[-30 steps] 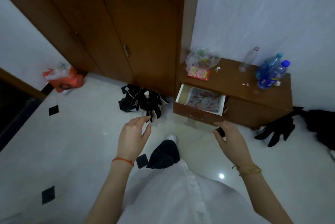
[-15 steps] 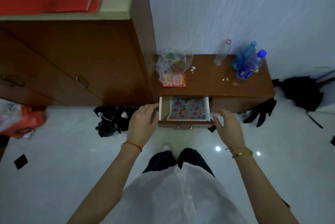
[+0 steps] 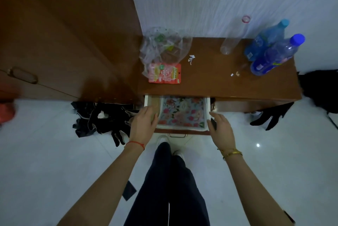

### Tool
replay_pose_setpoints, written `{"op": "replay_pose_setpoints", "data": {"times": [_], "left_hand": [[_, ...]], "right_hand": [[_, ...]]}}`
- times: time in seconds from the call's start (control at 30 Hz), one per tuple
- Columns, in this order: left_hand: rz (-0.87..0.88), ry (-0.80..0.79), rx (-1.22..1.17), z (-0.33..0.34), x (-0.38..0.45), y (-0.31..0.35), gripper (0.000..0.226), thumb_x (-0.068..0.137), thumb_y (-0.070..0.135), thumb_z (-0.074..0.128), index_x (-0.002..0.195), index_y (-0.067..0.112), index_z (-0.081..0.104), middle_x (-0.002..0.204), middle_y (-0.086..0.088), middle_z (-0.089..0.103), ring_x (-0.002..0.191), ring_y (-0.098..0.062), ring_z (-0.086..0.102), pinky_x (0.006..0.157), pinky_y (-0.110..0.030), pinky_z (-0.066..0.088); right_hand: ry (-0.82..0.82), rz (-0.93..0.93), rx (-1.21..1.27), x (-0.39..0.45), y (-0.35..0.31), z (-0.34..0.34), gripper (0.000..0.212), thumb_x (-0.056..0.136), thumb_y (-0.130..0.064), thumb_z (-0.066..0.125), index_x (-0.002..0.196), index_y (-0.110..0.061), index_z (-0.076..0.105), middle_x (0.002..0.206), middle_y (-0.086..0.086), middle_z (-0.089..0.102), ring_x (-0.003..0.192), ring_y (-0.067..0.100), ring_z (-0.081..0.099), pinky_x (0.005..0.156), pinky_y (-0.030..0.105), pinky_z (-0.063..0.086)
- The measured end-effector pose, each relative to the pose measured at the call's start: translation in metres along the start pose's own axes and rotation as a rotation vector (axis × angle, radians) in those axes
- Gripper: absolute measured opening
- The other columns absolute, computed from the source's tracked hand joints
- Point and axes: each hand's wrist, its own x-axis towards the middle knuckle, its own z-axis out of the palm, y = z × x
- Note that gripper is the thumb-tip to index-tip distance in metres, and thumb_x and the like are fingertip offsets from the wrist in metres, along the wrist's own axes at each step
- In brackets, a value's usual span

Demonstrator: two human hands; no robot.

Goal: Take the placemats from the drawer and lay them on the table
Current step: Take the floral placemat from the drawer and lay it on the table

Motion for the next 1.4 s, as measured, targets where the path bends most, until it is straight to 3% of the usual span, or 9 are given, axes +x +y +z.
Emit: {"op": "replay_pose_setpoints", "data": {"times": [0.13, 0.27, 0.43, 0.6, 0.9, 1.07, 1.23, 1.33, 1.4], "left_hand": [[-0.064, -0.073, -0.002, 0.067, 0.032, -0.043, 0.029, 0.096, 0.016, 0.050, 0.123, 0.007, 0.056, 0.118, -0.011, 0.061, 0.106, -0.028, 0.058, 0.083, -0.041, 0.053], [-0.115, -0.166, 0.005, 0.128, 0.055, -0.079, 0.033, 0.097, 0.019, 0.048, 0.129, 0.011, 0.052, 0.126, -0.009, 0.056, 0.106, -0.029, 0.059, 0.079, -0.043, 0.054], [-0.230, -0.272, 0.053, 0.186, 0.074, -0.107, 0.040, 0.098, 0.023, 0.048, 0.136, 0.010, 0.046, 0.126, -0.014, 0.055, 0.088, -0.030, 0.062, 0.069, -0.038, 0.053], [-0.338, -0.350, 0.047, 0.216, 0.083, -0.126, 0.042, 0.095, 0.022, 0.053, 0.132, 0.003, 0.048, 0.123, -0.022, 0.057, 0.107, -0.036, 0.058, 0.085, -0.041, 0.052], [-0.537, -0.431, -0.023, 0.216, 0.088, -0.132, 0.044, 0.093, 0.035, 0.058, 0.115, -0.003, 0.061, 0.108, -0.023, 0.067, 0.095, -0.035, 0.064, 0.079, -0.040, 0.055], [-0.552, -0.398, -0.185, 0.202, 0.087, -0.127, 0.037, 0.094, 0.020, 0.058, 0.124, -0.002, 0.057, 0.120, -0.022, 0.063, 0.106, -0.034, 0.061, 0.084, -0.026, 0.046], [-0.583, -0.369, -0.405, 0.184, 0.079, -0.113, 0.047, 0.095, 0.020, 0.057, 0.138, 0.007, 0.041, 0.127, -0.014, 0.059, 0.113, -0.032, 0.058, 0.092, -0.032, 0.047], [-0.586, -0.343, -0.494, 0.171, 0.063, -0.104, 0.043, 0.096, 0.021, 0.055, 0.135, 0.008, 0.042, 0.121, -0.009, 0.060, 0.111, -0.029, 0.059, 0.091, -0.032, 0.047], [-0.557, -0.333, -0.546, 0.161, 0.050, -0.096, 0.038, 0.097, 0.018, 0.053, 0.134, 0.009, 0.045, 0.117, -0.005, 0.059, 0.111, -0.028, 0.059, 0.093, -0.033, 0.047]], "right_hand": [[0.019, 0.021, -0.002, 0.043, 0.042, 0.055, 0.040, 0.096, -0.021, 0.053, 0.134, -0.008, 0.050, 0.128, 0.013, 0.056, 0.116, 0.029, 0.052, 0.097, 0.036, 0.044], [0.050, 0.024, -0.016, 0.072, 0.075, 0.101, 0.041, 0.095, -0.018, 0.053, 0.134, -0.005, 0.049, 0.127, 0.015, 0.056, 0.117, 0.031, 0.051, 0.097, 0.035, 0.043], [0.177, 0.008, -0.030, 0.086, 0.097, 0.131, 0.038, 0.095, -0.014, 0.054, 0.131, -0.004, 0.051, 0.118, 0.016, 0.056, 0.111, 0.031, 0.051, 0.095, 0.035, 0.043], [0.235, 0.033, 0.009, 0.088, 0.101, 0.140, 0.038, 0.095, -0.018, 0.054, 0.130, -0.006, 0.052, 0.120, 0.014, 0.052, 0.111, 0.028, 0.050, 0.095, 0.035, 0.044], [0.249, 0.100, 0.100, 0.090, 0.101, 0.142, 0.042, 0.090, -0.017, 0.062, 0.130, -0.007, 0.052, 0.118, 0.012, 0.052, 0.109, 0.025, 0.049, 0.095, 0.029, 0.042], [0.222, 0.124, 0.136, 0.089, 0.104, 0.136, 0.040, 0.089, -0.009, 0.062, 0.127, -0.006, 0.052, 0.113, 0.014, 0.052, 0.103, 0.025, 0.053, 0.091, 0.028, 0.044], [0.167, 0.141, 0.161, 0.079, 0.103, 0.126, 0.032, 0.089, 0.003, 0.054, 0.120, -0.001, 0.053, 0.107, 0.015, 0.050, 0.086, 0.015, 0.046, 0.078, 0.017, 0.037], [0.145, 0.121, 0.210, 0.063, 0.099, 0.120, 0.027, 0.093, -0.001, 0.050, 0.120, -0.004, 0.050, 0.105, 0.005, 0.047, 0.087, 0.015, 0.048, 0.078, 0.026, 0.043], [0.122, 0.104, 0.265, 0.050, 0.094, 0.114, 0.025, 0.096, -0.004, 0.045, 0.121, -0.008, 0.047, 0.105, 0.001, 0.051, 0.086, 0.014, 0.053, 0.074, 0.021, 0.046]]}}
